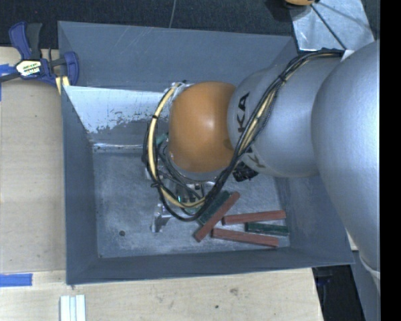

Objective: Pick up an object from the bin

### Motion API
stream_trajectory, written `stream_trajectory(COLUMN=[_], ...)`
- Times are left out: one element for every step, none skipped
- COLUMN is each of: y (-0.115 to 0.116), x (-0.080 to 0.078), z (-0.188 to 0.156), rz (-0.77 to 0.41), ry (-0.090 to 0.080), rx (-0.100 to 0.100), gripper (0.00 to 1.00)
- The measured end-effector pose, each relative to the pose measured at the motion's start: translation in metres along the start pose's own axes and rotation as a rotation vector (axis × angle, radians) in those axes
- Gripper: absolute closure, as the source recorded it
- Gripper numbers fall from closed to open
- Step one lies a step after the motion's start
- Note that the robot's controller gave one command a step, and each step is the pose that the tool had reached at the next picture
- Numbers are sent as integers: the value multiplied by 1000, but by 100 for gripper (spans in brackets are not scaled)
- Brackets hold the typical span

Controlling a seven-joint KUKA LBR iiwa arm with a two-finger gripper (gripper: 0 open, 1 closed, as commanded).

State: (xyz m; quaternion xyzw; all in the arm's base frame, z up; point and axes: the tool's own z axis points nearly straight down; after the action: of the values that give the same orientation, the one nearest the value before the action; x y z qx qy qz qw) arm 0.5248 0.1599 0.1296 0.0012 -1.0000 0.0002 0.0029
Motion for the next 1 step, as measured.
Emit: stream_trajectory(y=[0], x=[-2], z=[-4], rz=[2], ry=[-8], rx=[-1], gripper=[0])
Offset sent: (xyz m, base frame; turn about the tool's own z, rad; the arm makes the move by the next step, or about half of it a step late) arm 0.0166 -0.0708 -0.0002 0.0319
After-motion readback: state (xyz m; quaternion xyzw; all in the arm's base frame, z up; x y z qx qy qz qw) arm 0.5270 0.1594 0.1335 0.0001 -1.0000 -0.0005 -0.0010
